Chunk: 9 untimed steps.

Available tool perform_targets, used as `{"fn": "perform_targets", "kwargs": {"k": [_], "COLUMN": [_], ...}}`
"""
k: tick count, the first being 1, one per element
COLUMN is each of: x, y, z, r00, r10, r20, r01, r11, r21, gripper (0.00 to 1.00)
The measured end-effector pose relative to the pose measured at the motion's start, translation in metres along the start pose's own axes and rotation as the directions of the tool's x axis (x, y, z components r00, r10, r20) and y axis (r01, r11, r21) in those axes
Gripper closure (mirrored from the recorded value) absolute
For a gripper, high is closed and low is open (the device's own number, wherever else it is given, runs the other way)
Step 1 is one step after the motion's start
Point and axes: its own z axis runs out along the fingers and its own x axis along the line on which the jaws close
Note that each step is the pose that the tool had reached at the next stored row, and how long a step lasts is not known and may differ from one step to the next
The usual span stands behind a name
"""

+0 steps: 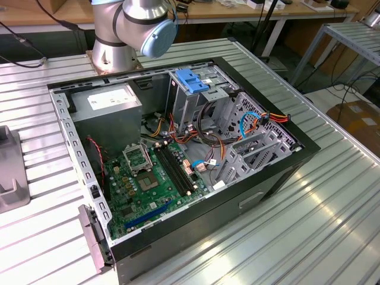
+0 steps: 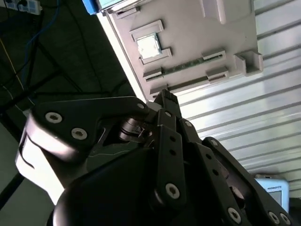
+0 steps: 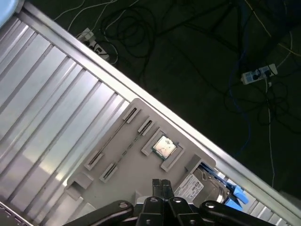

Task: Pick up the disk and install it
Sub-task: 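Pick up the disk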

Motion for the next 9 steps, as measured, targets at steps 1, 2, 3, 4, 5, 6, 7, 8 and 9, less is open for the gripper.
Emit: {"fn": "perform_targets", "kwargs": {"k": [1, 2, 3, 4, 5, 6, 7, 8, 9], "x": [0.0, 0.0, 0.0, 0.0, 0.0, 0.0, 0.0, 0.0001, 0.0001], "y": [0.0, 0.0, 0.0, -0.0001, -0.0001, -0.0001, -0.0001, -0.0001, -0.0001], "z": [0.0002, 0.0006, 0.0008, 0.001, 0.0013, 0.0015, 0.0017, 0.002, 0.0022], "r00": [0.9998, 0.9985, 0.9973, 0.9958, 0.9926, 0.9897, 0.9869, 0.9828, 0.9793], "r10": [0.019, 0.055, 0.074, 0.092, 0.121, 0.143, 0.161, 0.184, 0.202], "r20": [0.0008, 0.0024, 0.0032, 0.0041, 0.0054, 0.0064, 0.0073, 0.0084, 0.0093], "r01": [-0.019, -0.055, -0.074, -0.092, -0.121, -0.143, -0.161, -0.184, -0.202], "r11": [0.9998, 0.9985, 0.9973, 0.9958, 0.9927, 0.9897, 0.9869, 0.9828, 0.9793], "r21": [0.0005, 0.0013, 0.0017, 0.0021, 0.0027, 0.0031, 0.0034, 0.0037, 0.0041], "gripper": [0.9, 0.9, 0.9, 0.9, 0.9, 0.9, 0.9, 0.9, 0.9]}}
